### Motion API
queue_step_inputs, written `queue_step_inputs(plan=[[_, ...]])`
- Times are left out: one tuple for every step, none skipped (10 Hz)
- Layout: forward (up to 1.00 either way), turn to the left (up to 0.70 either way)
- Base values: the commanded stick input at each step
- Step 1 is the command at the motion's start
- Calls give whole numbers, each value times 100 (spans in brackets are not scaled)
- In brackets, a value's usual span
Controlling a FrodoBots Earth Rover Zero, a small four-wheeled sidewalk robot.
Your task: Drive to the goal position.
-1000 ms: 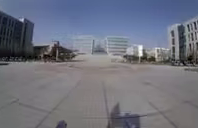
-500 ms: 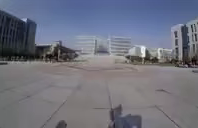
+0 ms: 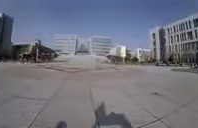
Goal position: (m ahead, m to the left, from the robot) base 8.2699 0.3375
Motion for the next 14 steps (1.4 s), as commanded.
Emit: queue_step_inputs(plan=[[100,2],[100,7],[100,3],[100,19],[100,17],[100,9],[100,13],[100,10],[100,10],[100,4],[100,3],[100,7],[100,0],[100,0]])
